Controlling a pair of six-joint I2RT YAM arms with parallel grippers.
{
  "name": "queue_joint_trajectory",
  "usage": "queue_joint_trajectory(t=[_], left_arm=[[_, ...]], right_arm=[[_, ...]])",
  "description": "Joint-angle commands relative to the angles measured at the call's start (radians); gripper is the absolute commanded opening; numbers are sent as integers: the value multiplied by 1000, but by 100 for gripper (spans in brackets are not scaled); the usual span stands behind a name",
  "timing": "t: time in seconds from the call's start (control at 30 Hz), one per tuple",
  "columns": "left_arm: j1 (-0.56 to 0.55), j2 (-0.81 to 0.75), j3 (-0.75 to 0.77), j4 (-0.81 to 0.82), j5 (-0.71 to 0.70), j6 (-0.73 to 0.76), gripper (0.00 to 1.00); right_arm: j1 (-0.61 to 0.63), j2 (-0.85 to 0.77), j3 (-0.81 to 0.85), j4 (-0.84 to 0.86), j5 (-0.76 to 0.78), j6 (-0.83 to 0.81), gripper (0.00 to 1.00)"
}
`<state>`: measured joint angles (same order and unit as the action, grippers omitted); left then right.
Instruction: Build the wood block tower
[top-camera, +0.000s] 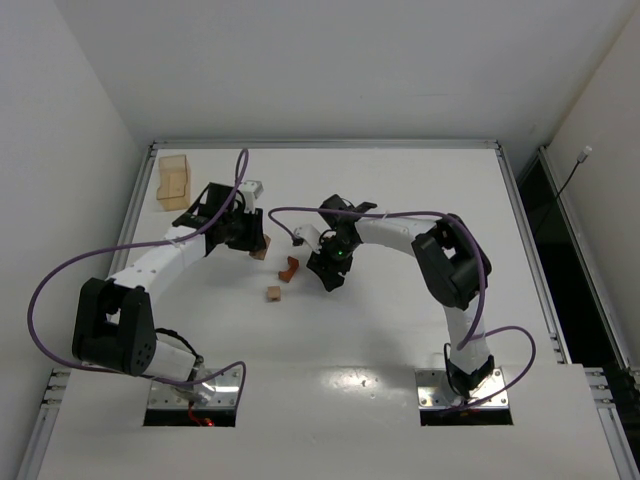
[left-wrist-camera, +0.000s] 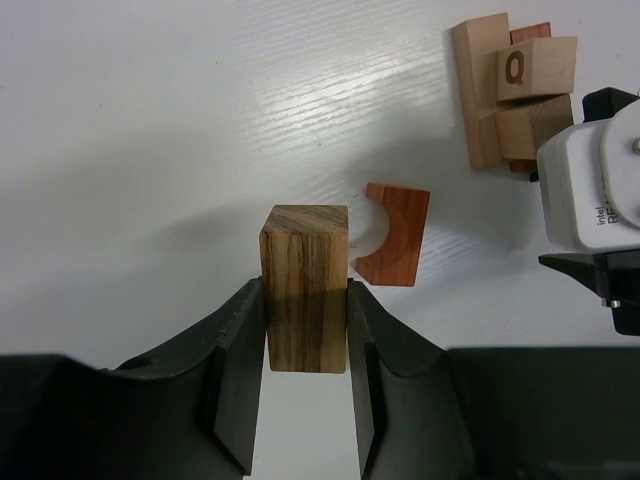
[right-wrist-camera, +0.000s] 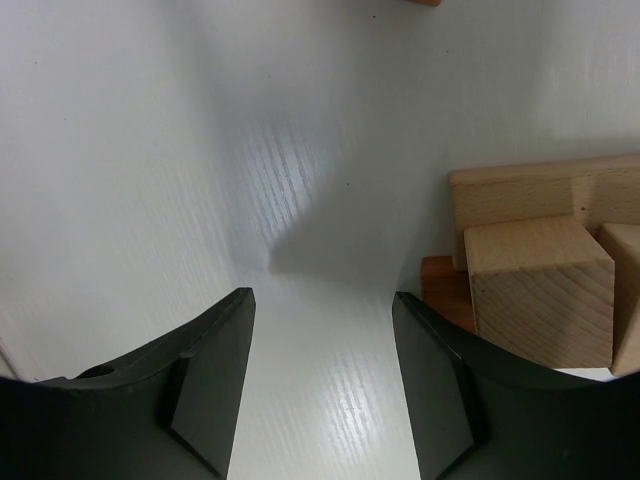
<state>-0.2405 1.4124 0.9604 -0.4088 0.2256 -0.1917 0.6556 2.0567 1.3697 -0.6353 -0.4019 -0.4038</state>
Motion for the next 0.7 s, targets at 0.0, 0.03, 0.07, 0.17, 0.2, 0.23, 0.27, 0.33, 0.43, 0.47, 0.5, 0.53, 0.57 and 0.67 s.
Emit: queue_joint_trajectory(t=[0.0,0.03,0.07,0.17,0.2,0.23,0.27,0.33,0.43,0.47,0.5,0.53,0.57,0.67], left_arm=[[13,2,17,41,26,8,0],[13,2,17,41,26,8,0],[13,2,17,41,26,8,0],[23,11,17,41,26,8,0],[23,11,17,41,35,8,0],[23,11,17,50,35,8,0],[23,11,17,50,35,8,0],[23,11,17,50,35,8,0],[23,11,17,50,35,8,0],[23,11,17,50,35,17,0],[23,11,17,50,35,17,0],[23,11,17,50,35,17,0],[23,11,17,50,35,17,0],[23,11,17,50,35,17,0]], right_arm=[[-7,3,32,3,-18,-4,54],[-7,3,32,-6,-18,-4,54],[-7,3,32,-6,-18,-4,54],[-7,3,32,-6,-18,-4,54],[-7,3,32,-6,-18,-4,54],[-7,3,32,-6,-18,-4,54],[-7,3,22,-6,-18,-4,54],[-7,-7,22,-6,-18,-13,54],[-7,-7,11,-6,-18,-13,54],[-7,-16,11,-6,-18,-13,54],[-7,-17,11,-6,-18,-13,54],[-7,-17,11,-6,-18,-13,54],[-7,-17,11,-6,-18,-13,54],[-7,-17,11,-6,-18,-13,56]])
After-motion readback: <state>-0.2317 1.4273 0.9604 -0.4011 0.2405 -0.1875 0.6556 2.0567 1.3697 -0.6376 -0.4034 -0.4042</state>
